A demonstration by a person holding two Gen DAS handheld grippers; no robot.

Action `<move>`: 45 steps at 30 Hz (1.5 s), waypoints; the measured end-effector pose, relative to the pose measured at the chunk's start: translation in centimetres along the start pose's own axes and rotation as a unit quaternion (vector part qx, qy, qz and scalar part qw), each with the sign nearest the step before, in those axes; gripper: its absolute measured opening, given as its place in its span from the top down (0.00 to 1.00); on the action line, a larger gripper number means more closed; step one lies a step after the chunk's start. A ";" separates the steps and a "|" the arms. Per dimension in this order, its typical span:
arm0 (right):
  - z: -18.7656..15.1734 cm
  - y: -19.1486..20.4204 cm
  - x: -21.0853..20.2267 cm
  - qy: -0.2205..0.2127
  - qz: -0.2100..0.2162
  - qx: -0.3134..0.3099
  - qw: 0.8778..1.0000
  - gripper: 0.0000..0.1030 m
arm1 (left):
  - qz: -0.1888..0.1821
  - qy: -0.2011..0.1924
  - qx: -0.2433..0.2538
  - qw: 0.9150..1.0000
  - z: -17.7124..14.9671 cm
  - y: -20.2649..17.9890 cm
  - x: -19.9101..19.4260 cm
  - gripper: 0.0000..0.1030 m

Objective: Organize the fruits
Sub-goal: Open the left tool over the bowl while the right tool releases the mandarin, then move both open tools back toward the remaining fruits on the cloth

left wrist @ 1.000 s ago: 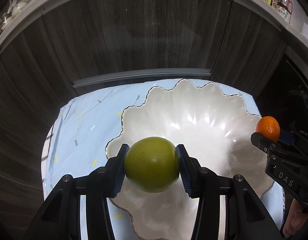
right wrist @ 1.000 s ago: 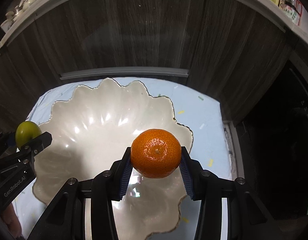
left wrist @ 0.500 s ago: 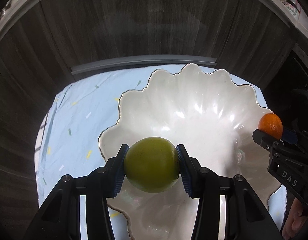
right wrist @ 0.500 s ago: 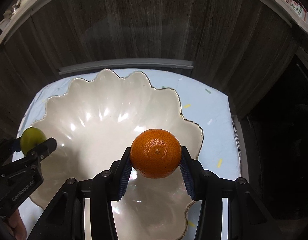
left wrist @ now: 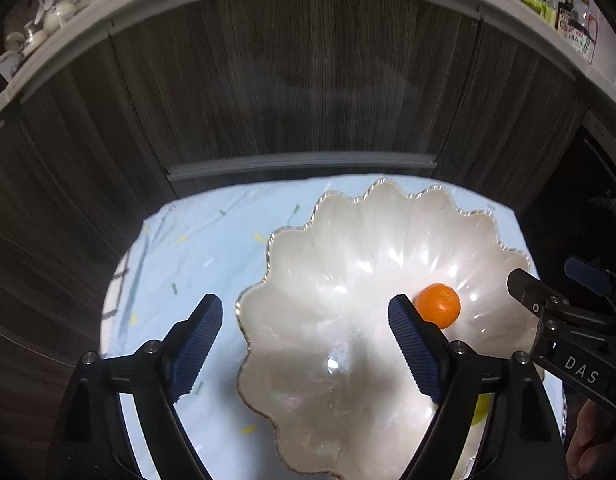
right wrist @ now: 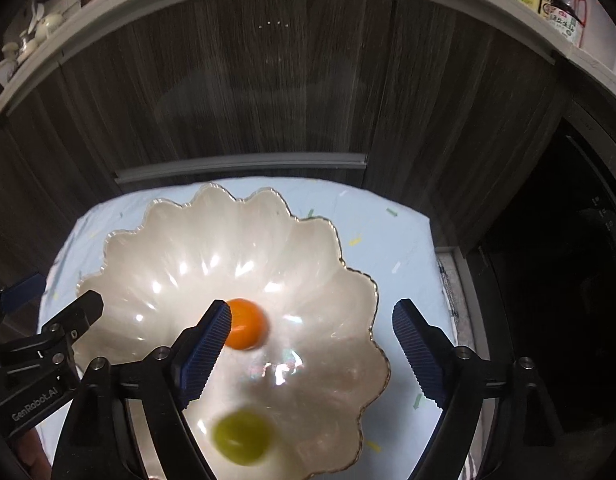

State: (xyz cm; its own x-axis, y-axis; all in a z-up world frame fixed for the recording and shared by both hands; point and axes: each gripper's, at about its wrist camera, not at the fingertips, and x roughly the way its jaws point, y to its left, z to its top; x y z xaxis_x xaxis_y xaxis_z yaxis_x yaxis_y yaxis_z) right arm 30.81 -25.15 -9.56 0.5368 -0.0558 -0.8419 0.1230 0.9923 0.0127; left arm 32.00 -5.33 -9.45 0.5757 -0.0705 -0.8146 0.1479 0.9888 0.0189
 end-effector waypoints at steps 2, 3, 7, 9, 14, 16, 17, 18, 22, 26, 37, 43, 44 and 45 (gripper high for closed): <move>0.1 -0.1 -0.8 -0.005 -0.001 0.004 1.000 0.19 | 0.003 -0.010 0.000 1.000 0.2 0.1 -1.0 0.14; 0.1 -0.2 -1.2 -0.008 0.000 0.007 1.000 0.19 | 0.004 -0.013 0.001 1.000 0.3 0.1 -1.3 0.14; 0.2 -0.4 -2.9 -0.021 -0.001 0.011 1.000 0.19 | 0.011 -0.026 -0.002 1.000 0.3 0.1 -3.2 0.14; 0.0 -0.5 -3.6 -0.027 -0.005 0.012 1.000 0.19 | 0.019 -0.032 -0.005 0.999 0.1 0.1 -3.9 0.14; -0.4 -0.4 -5.1 -0.034 -0.005 0.013 0.999 0.19 | 0.025 -0.039 -0.008 0.999 -0.7 0.4 -5.2 0.14; -0.7 -0.4 -5.6 -0.037 -0.007 0.012 0.999 0.19 | 0.027 -0.040 -0.007 0.999 -1.1 0.4 -5.6 0.14; -0.8 -0.4 -5.9 -0.040 -0.010 0.014 0.999 0.19 | 0.028 -0.040 -0.007 0.999 -1.3 0.4 -5.8 0.14; -0.9 -0.4 -6.2 -0.043 -0.013 0.016 0.999 0.19 | 0.026 -0.040 -0.007 0.999 -1.4 0.4 -6.0 0.14; -1.6 -0.5 -7.1 -0.051 -0.015 0.026 0.998 0.19 | 0.035 -0.044 0.000 0.998 -2.0 0.2 -6.7 0.14; -2.5 -0.7 -7.6 -0.050 -0.014 0.033 0.998 0.19 | 0.035 -0.045 0.001 0.998 -2.5 0.2 -7.1 0.14; -4.4 -1.2 -9.0 -0.051 -0.017 0.042 0.998 0.19 | 0.041 -0.056 0.008 0.998 -4.5 -0.4 -9.0 0.14; -5.7 -1.3 -10.0 -0.046 -0.016 0.042 0.998 0.19 | 0.038 -0.056 0.009 0.998 -5.8 -0.4 -9.8 0.14; -5.9 -1.3 -10.1 -0.045 -0.016 0.041 0.998 0.19 | 0.038 -0.054 0.010 0.998 -6.2 -0.4 -9.9 0.14; -6.2 -1.3 -10.2 -0.043 -0.016 0.040 0.998 0.19 | 0.038 -0.053 0.012 0.998 -6.5 -0.4 -10.0 0.14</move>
State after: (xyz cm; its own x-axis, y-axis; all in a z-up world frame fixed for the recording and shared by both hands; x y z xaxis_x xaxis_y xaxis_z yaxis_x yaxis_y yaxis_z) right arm 20.03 -25.16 -4.35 0.6016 -0.0992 -0.7926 0.2058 0.9780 0.0338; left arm 20.92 -4.18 -5.09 0.6677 -0.0111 -0.7444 0.1196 0.9885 0.0925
